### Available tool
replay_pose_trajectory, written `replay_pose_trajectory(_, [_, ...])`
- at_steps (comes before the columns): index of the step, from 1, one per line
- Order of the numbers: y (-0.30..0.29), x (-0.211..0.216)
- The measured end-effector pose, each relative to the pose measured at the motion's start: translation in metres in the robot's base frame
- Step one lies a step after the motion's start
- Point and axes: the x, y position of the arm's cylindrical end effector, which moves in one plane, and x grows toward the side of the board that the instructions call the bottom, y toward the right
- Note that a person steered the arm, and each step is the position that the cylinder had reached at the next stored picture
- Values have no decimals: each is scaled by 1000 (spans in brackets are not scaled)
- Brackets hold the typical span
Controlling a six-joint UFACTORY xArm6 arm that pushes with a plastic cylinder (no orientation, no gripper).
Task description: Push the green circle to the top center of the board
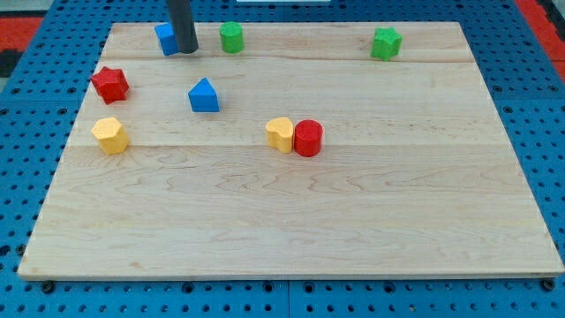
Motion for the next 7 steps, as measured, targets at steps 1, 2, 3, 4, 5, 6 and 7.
replay_pose_trajectory(1, [14,-14])
replay_pose_trajectory(2, [65,-10])
replay_pose_trajectory(3, [127,-11])
replay_pose_trajectory(4, [115,-10])
replay_pose_trajectory(5, [111,-10])
replay_pose_trajectory(6, [108,-10])
replay_pose_trajectory(7, [108,-10])
